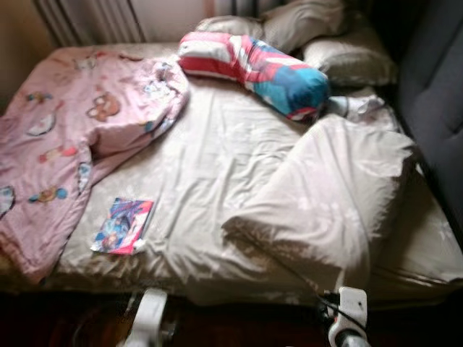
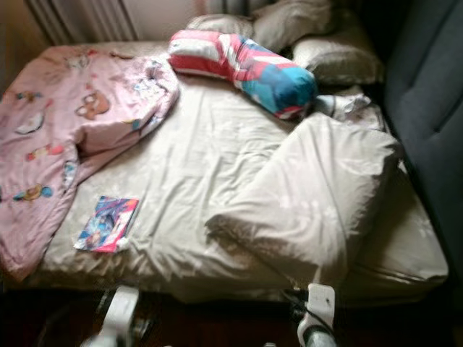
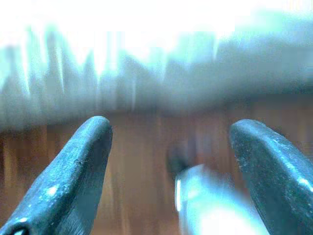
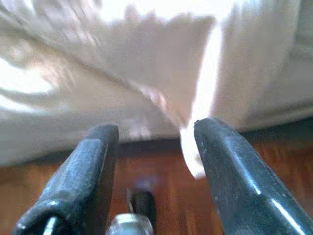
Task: Clean up the room
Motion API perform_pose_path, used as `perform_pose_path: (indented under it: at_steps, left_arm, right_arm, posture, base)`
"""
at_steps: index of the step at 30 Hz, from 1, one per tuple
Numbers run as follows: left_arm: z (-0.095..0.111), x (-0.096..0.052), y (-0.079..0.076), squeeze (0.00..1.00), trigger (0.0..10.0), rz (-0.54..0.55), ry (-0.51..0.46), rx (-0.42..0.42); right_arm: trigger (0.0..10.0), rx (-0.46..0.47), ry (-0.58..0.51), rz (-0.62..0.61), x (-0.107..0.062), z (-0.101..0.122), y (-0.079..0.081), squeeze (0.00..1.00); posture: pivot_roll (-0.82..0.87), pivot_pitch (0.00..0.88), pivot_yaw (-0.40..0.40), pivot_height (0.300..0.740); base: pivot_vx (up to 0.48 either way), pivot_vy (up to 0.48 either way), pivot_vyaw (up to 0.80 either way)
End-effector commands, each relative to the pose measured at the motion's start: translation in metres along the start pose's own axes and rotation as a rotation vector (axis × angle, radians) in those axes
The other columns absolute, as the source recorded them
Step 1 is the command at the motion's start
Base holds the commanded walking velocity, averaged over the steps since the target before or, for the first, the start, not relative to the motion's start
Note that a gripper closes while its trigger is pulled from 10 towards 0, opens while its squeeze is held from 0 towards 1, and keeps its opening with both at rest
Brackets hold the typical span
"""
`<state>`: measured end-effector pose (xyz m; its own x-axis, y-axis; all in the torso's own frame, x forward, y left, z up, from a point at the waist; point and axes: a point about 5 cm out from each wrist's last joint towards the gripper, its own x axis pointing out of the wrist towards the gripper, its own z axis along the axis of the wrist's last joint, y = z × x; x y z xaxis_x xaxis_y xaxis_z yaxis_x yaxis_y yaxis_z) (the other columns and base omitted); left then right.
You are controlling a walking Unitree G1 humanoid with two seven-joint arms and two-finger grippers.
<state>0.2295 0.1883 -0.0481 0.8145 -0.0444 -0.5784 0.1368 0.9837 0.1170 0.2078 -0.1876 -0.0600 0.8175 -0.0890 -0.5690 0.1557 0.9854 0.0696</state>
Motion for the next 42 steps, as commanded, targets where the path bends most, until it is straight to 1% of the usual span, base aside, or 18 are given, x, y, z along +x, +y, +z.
perform_pose_path:
  at_steps: [1,2,4,5,6,7,8,13,15,16,18,23,25,27,32,36,40,42]
  left_arm:
    - [0.0,-0.004,0.009,0.0,10.0,0.029,-0.055,-0.01]
    - [0.006,-0.004,0.01,0.0,10.0,0.03,-0.096,-0.008]
    - [0.026,-0.002,0.009,0.0,10.0,0.031,-0.218,-0.017]
    - [0.026,-0.002,0.009,0.0,10.0,0.031,-0.218,-0.017]
    - [0.033,-0.003,0.008,0.0,10.0,0.038,-0.266,-0.015]
    - [0.036,-0.003,0.009,0.0,10.0,0.044,-0.287,-0.016]
    - [0.041,-0.005,0.009,0.0,10.0,0.06,-0.33,-0.019]
    - [0.048,-0.014,0.009,0.0,10.0,0.075,-0.418,-0.03]
    - [0.052,-0.022,0.007,0.0,10.0,0.069,-0.48,-0.027]
    - [0.052,-0.022,0.007,0.0,10.0,0.069,-0.48,-0.027]
    - [0.054,-0.026,0.006,0.0,10.0,0.088,-0.501,-0.038]
    - [0.062,-0.029,0.006,0.0,10.0,0.097,-0.533,-0.059]
    - [0.065,-0.029,0.006,0.0,10.0,0.094,-0.535,-0.059]
    - [0.072,-0.028,0.003,0.0,10.0,0.071,-0.543,-0.059]
    - [0.073,-0.027,-0.001,0.0,10.0,0.062,-0.532,-0.065]
    - [0.073,-0.026,-0.006,0.0,10.0,0.043,-0.518,-0.064]
    - [0.075,-0.026,-0.008,0.0,10.0,0.039,-0.52,-0.062]
    - [0.078,-0.026,-0.007,0.0,10.0,0.039,-0.531,-0.055]
  right_arm:
    - [10.0,0.0,-0.083,-0.021,-0.002,0.008,-0.01,0.0]
    - [10.0,-0.001,-0.121,-0.02,-0.001,0.014,-0.011,0.0]
    - [10.0,-0.01,-0.258,-0.002,-0.001,0.036,-0.009,0.0]
    - [10.0,-0.01,-0.258,-0.002,-0.001,0.036,-0.009,0.0]
    - [10.0,-0.038,-0.322,0.011,-0.004,0.045,-0.008,0.0]
    - [10.0,-0.05,-0.349,0.017,-0.005,0.048,-0.007,0.0]
    - [10.0,-0.052,-0.392,0.013,-0.007,0.053,-0.007,0.0]
    - [10.0,-0.046,-0.465,-0.01,-0.014,0.063,-0.011,0.0]
    - [10.0,-0.089,-0.499,0.005,-0.02,0.065,-0.011,0.0]
    - [10.0,-0.089,-0.499,0.005,-0.02,0.065,-0.011,0.0]
    - [10.0,0.008,-0.474,-0.082,-0.023,0.059,-0.02,0.0]
    - [10.0,0.002,-0.451,-0.071,-0.025,0.054,-0.015,0.0]
    - [10.0,0.006,-0.45,-0.073,-0.024,0.056,-0.015,0.0]
    - [10.0,0.02,-0.462,-0.075,-0.02,0.066,-0.01,0.0]
    - [10.0,0.021,-0.468,-0.056,-0.018,0.071,-0.005,0.0]
    - [10.0,0.014,-0.456,-0.056,-0.019,0.069,-0.005,0.0]
    - [10.0,0.058,-0.427,-0.079,-0.018,0.064,-0.006,0.0]
    - [10.0,0.036,-0.422,-0.062,-0.017,0.066,-0.003,0.0]
  posture:
    - [-0.14,0.139,0.044,0.74]
    - [-0.14,0.138,0.044,0.74]
    - [-0.14,0.126,0.044,0.74]
    - [-0.14,0.126,0.044,0.74]
    - [-0.13,0.119,0.044,0.74]
    - [-0.13,0.119,0.044,0.74]
    - [-0.13,0.112,0.043,0.74]
    - [-0.13,0.1,0.027,0.74]
    - [-0.12,0.097,0.01,0.74]
    - [-0.12,0.097,0.01,0.74]
    - [-0.1,0.095,0.003,0.74]
    - [-0.1,0.105,-0.001,0.74]
    - [-0.1,0.109,-0.001,0.74]
    - [-0.11,0.119,0.001,0.74]
    - [-0.12,0.11,0.003,0.74]
    - [-0.12,0.1,0.001,0.74]
    - [-0.11,0.095,-0.002,0.74]
    - [-0.11,0.096,-0.003,0.74]
  base:
    - [0.0,0.0,0.0]
    - [0.0,0.0,0.0]
    - [0.0,0.0,0.0]
    - [0.0,0.0,0.0]
    - [0.0,0.0,0.0]
    - [0.0,0.0,0.0]
    - [0.0,0.0,0.0]
    - [0.0,0.0,0.0]
    - [0.0,0.0,0.0]
    - [0.0,0.0,0.0]
    - [0.0,0.0,0.0]
    - [0.0,0.0,0.0]
    - [0.0,0.0,0.0]
    - [0.0,0.0,0.0]
    - [0.0,0.0,0.0]
    - [0.0,0.0,0.0]
    - [0.0,0.0,0.0]
    - [0.0,0.0,-0.2]
